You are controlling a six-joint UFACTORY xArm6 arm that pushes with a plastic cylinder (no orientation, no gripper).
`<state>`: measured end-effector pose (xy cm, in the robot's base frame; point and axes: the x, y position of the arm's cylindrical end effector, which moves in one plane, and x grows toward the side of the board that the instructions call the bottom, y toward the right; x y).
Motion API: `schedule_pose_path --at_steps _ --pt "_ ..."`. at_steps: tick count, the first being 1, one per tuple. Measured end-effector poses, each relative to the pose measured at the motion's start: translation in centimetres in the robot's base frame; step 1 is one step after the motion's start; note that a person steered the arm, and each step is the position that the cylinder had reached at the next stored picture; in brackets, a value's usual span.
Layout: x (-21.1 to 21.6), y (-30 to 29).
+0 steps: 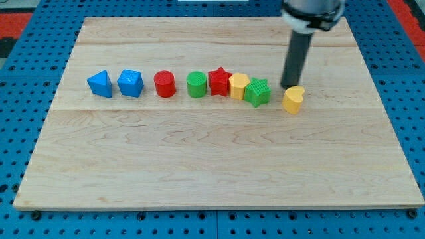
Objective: Place the yellow heart below diagonally to the red circle
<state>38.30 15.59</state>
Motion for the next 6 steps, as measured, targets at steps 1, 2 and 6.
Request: schedule_pose_path --at_steps 1,2,6 --pt "0.8 5.6" --pt "4.7 -0.8" --pt "15.3 -15.2"
